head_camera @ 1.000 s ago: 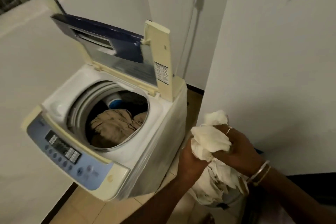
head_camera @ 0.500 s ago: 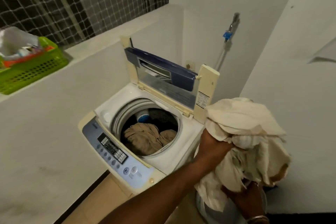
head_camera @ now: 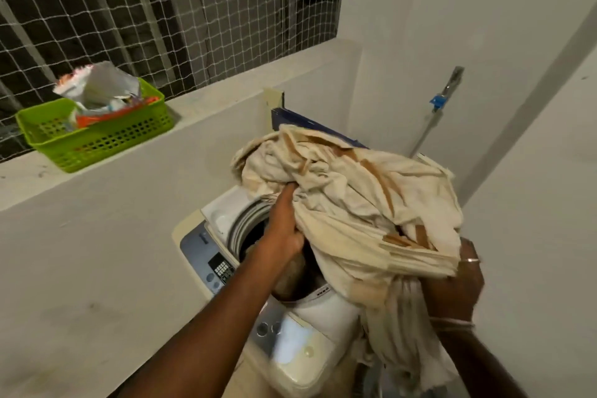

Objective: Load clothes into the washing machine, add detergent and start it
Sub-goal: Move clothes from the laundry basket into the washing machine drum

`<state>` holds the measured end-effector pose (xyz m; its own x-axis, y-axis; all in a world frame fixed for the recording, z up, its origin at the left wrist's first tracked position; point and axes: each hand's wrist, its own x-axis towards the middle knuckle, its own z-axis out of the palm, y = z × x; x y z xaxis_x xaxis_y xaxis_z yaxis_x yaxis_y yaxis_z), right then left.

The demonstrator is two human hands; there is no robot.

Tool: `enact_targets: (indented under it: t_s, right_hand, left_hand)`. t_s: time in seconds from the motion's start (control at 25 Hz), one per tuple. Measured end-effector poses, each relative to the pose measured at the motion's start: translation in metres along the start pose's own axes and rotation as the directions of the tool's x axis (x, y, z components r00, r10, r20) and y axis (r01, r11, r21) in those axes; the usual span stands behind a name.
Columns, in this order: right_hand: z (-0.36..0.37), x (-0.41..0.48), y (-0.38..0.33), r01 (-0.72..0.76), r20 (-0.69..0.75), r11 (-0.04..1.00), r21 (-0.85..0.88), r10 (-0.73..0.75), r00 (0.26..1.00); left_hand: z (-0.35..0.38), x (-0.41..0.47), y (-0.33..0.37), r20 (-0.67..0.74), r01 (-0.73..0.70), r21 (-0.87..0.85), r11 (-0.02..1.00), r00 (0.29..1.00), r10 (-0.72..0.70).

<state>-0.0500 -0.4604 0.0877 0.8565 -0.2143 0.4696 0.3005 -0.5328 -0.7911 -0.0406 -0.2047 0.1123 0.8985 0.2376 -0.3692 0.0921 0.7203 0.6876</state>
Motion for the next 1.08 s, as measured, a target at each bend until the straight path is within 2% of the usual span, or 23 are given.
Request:
enact_targets:
  t_s: [0.04, 0.08, 0.16, 0.24, 0.28, 0.32, 0.36, 0.4, 0.44, 0.48, 0.52, 0.56, 0.6, 0.68, 0.72, 0.76, 0.8, 0.84, 0.92, 1.0, 1.08]
  right_hand:
    - [0.014, 0.009, -0.014, 0.041, -0.009, 0.999, 0.024, -0.041, 0.999]
    - [0.030, 0.019, -0.032, 0.055, -0.013, 0.990, 0.126, -0.054, 0.998]
    - [0.073, 0.032, -0.061, 0.078, 0.029, 0.982, 0.170, -0.084, 0.996]
    - [0.123, 0.034, -0.077, 0.039, 0.115, 0.997, 0.060, -0.046, 0.992]
    - [0.148, 0.033, -0.079, 0.026, 0.234, 1.000, -0.015, -0.022, 0.972]
    - [0.171, 0.031, -0.078, 0.049, 0.394, 0.995, -0.087, -0.011, 0.919]
    - [0.194, 0.025, -0.070, 0.114, 0.598, 0.978, -0.176, 0.014, 0.802]
    - [0.211, 0.015, -0.062, 0.200, 0.776, 0.948, -0.249, 0.072, 0.626]
    - [0.223, 0.003, -0.053, 0.251, 0.875, 0.924, -0.289, 0.149, 0.460]
    - [0.227, -0.009, -0.044, 0.238, 0.906, 0.928, -0.286, 0.182, 0.382]
    - [0.224, -0.020, -0.035, 0.181, 0.906, 0.951, -0.253, 0.167, 0.388]
    - [0.215, -0.030, -0.023, 0.161, 0.888, 0.960, -0.228, 0.137, 0.438]
    - [0.201, -0.035, -0.010, 0.209, 0.869, 0.952, -0.222, 0.096, 0.485]
    - [0.164, -0.042, 0.026, 0.392, 0.806, 0.840, -0.376, 0.088, 0.585]
    - [0.141, -0.044, 0.044, 0.391, 0.752, 0.781, -0.487, 0.147, 0.643]
    - [0.122, -0.047, 0.060, 0.315, 0.690, 0.752, -0.580, 0.247, 0.681]
    - [0.105, -0.050, 0.071, 0.202, 0.637, 0.752, -0.627, 0.346, 0.689]
    - [0.094, -0.052, 0.082, 0.084, 0.607, 0.759, -0.645, 0.444, 0.659]
    - [0.087, -0.053, 0.093, -0.095, 0.614, 0.794, -0.600, 0.533, 0.582]
    - [0.089, -0.053, 0.096, -0.139, 0.644, 0.816, -0.561, 0.535, 0.546]
    - [0.093, -0.048, 0.095, -0.076, 0.678, 0.802, -0.592, 0.547, 0.491]
  left_hand:
    - [-0.015, 0.009, 0.005, -0.003, 0.053, -0.013, 0.999, 0.999, -0.053]
    - [-0.031, 0.016, 0.007, -0.044, 0.110, -0.055, 0.992, 0.993, -0.112]
    - [-0.061, 0.032, 0.000, -0.126, 0.215, -0.099, 0.971, 0.966, -0.227]
    - [-0.085, 0.046, -0.017, -0.283, 0.268, -0.070, 0.961, 0.919, -0.277]
    - [-0.095, 0.049, -0.022, -0.344, 0.291, -0.048, 0.956, 0.893, -0.289]
    - [-0.101, 0.046, -0.025, -0.376, 0.303, -0.039, 0.952, 0.878, -0.295]
    - [-0.106, 0.043, -0.028, -0.378, 0.303, -0.005, 0.953, 0.882, -0.282]
    - [-0.112, 0.040, -0.031, -0.396, 0.319, 0.038, 0.947, 0.875, -0.279]
    - [-0.119, 0.040, -0.034, -0.409, 0.353, 0.093, 0.931, 0.866, -0.288]
    - [-0.129, 0.041, -0.039, -0.439, 0.378, 0.156, 0.913, 0.854, -0.279]
    - [-0.139, 0.044, -0.043, -0.466, 0.392, 0.207, 0.896, 0.845, -0.261]
    - [-0.145, 0.045, -0.045, -0.485, 0.414, 0.241, 0.878, 0.835, -0.261]
    - [-0.150, 0.047, -0.049, -0.485, 0.435, 0.281, 0.855, 0.833, -0.265]
    - [-0.156, 0.048, -0.060, -0.429, 0.432, 0.411, 0.803, 0.869, -0.248]
    - [-0.156, 0.048, -0.067, -0.390, 0.421, 0.472, 0.774, 0.888, -0.246]
    - [-0.156, 0.049, -0.075, -0.374, 0.411, 0.528, 0.743, 0.898, -0.231]
    - [-0.152, 0.047, -0.081, -0.358, 0.395, 0.539, 0.744, 0.907, -0.222]
    - [-0.148, 0.048, -0.090, -0.341, 0.378, 0.529, 0.760, 0.915, -0.218]
    - [-0.139, 0.053, -0.109, -0.333, 0.380, 0.538, 0.752, 0.916, -0.224]
    - [-0.124, 0.056, -0.117, -0.320, 0.370, 0.558, 0.743, 0.922, -0.218]
    - [-0.109, 0.057, -0.114, -0.350, 0.379, 0.555, 0.741, 0.914, -0.205]
